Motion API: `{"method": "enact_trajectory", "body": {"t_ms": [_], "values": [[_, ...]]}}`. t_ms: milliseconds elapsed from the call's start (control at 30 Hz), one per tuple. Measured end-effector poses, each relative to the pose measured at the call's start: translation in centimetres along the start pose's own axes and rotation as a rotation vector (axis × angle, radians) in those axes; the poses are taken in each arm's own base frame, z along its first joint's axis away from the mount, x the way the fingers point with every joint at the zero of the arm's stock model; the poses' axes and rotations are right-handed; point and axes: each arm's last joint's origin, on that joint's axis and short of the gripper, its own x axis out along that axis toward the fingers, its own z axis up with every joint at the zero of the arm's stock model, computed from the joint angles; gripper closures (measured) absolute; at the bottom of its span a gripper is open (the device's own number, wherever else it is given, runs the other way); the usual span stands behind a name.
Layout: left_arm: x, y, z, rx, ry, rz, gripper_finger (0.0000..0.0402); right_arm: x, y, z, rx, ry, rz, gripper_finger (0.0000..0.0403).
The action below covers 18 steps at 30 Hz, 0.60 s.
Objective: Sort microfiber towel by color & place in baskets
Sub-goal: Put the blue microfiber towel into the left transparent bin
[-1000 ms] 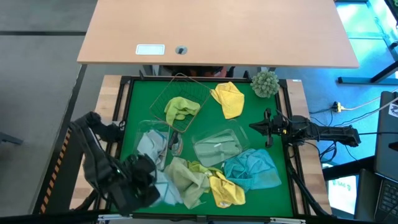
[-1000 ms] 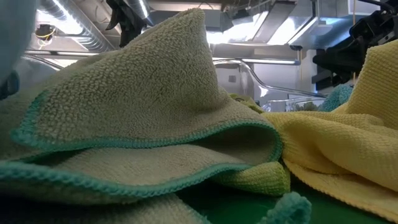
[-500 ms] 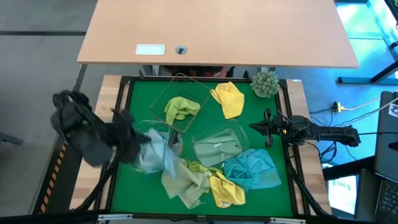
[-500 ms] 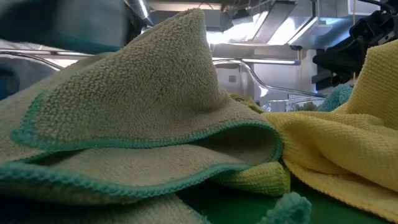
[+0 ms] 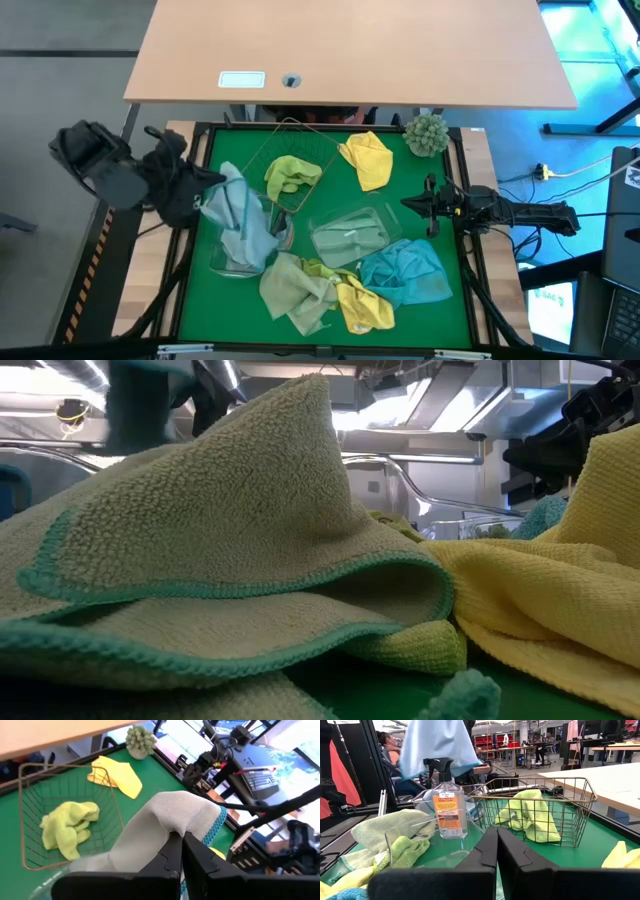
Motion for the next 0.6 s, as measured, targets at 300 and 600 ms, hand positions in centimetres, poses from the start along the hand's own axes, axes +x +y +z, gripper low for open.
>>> {"method": "enact_trajectory", "body": {"t_ms": [300,600], "values": [[3.0,0.3,-1.0,0.063,0.055,0.126,0.0401,0.0,0.0,0.0,0.0,0.0,0.0,0.04],[7.5,1.1,-5.6,0.045,0.418,0.25,0.0401,0.0,0.0,0.0,0.0,0.0,0.0,0.04]]}}
